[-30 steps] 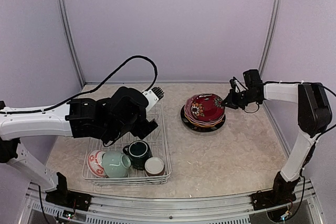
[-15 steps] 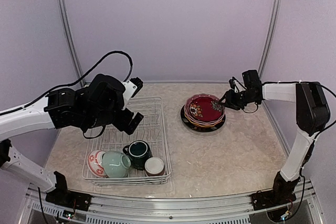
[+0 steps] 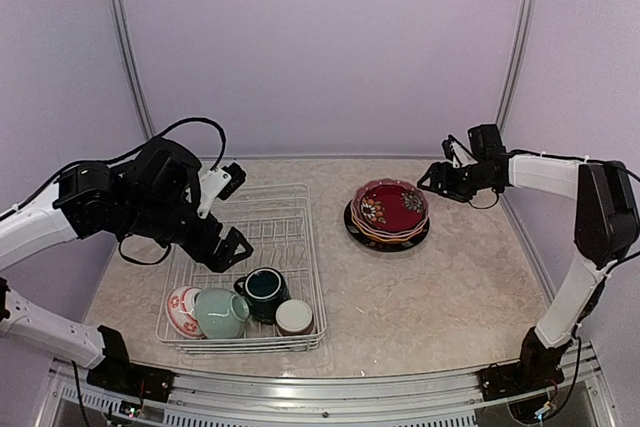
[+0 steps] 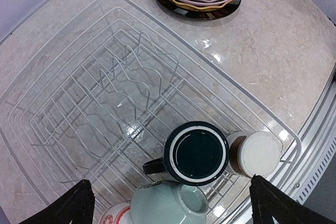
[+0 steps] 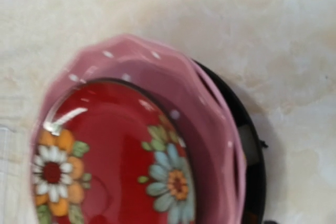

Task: Unload the mixed dishes from the dish rack
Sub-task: Place the plate with another plate, then grab the cup from the dish rack.

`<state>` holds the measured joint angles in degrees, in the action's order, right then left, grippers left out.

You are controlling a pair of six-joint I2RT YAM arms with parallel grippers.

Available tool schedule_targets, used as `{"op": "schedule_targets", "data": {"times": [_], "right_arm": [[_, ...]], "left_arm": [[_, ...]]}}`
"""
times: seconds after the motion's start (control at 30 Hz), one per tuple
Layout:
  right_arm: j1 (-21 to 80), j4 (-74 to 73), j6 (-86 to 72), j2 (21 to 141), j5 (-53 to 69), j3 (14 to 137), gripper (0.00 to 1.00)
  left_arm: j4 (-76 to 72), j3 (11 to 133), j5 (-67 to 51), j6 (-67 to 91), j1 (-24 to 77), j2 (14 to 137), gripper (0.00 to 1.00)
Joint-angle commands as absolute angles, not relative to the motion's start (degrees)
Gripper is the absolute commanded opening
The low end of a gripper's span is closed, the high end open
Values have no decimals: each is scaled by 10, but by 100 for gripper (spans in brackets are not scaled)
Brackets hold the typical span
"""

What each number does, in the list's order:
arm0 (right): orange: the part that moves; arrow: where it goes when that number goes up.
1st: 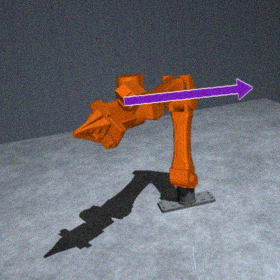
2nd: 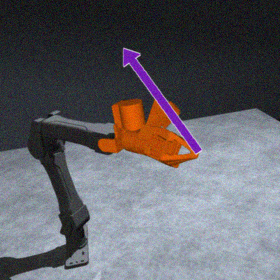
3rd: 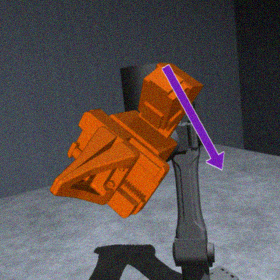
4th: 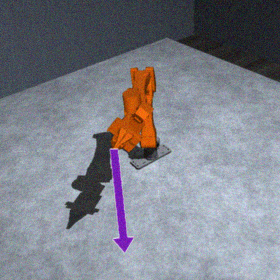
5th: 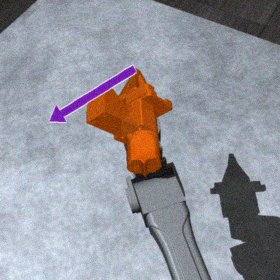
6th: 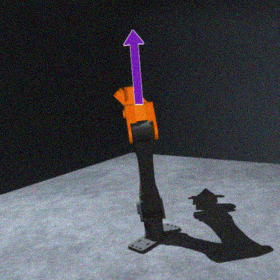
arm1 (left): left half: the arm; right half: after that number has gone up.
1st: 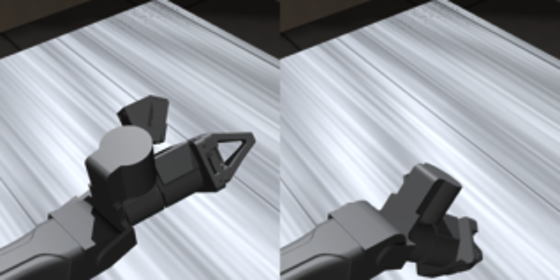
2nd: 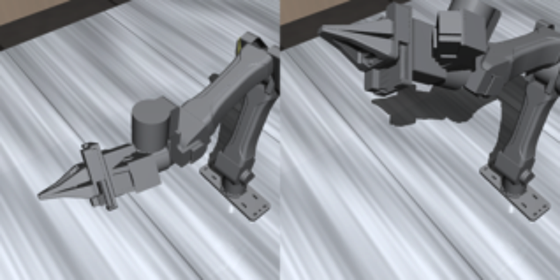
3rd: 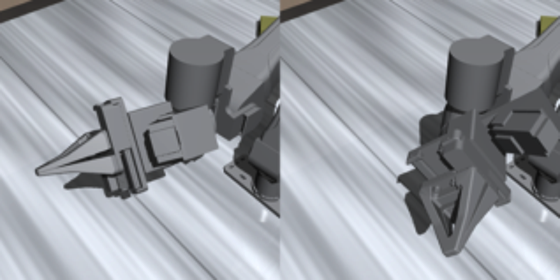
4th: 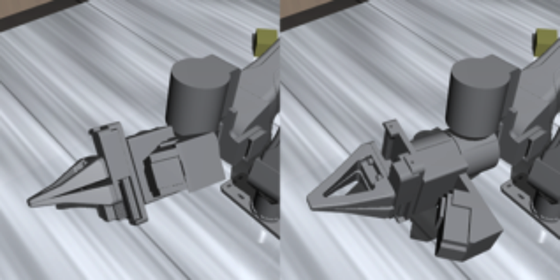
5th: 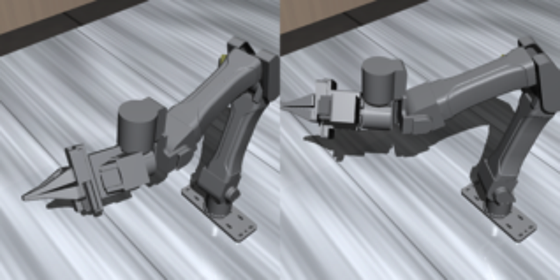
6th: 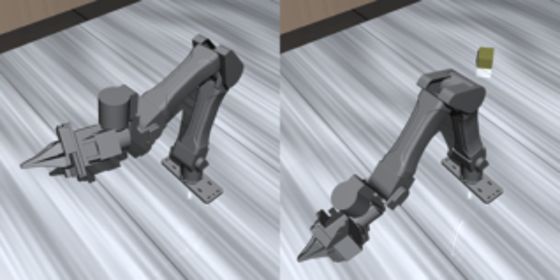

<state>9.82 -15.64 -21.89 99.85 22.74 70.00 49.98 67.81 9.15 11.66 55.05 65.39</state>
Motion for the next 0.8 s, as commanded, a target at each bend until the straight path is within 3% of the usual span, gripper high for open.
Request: {"op": "schedule_targets", "data": {"times": [0.0, 0.2, 0.77], "right_arm": [[95, -170, -211, 958, 237, 710, 77], [122, -180, -180, 928, 275, 709, 91], [144, -184, -182, 850, 319, 677, 95]], "left_arm": [[557, 668, 24, 123, 545, 677, 99], [576, 682, -37, 93, 544, 726, 99], [612, 769, -47, 52, 531, 933, 99]]}}
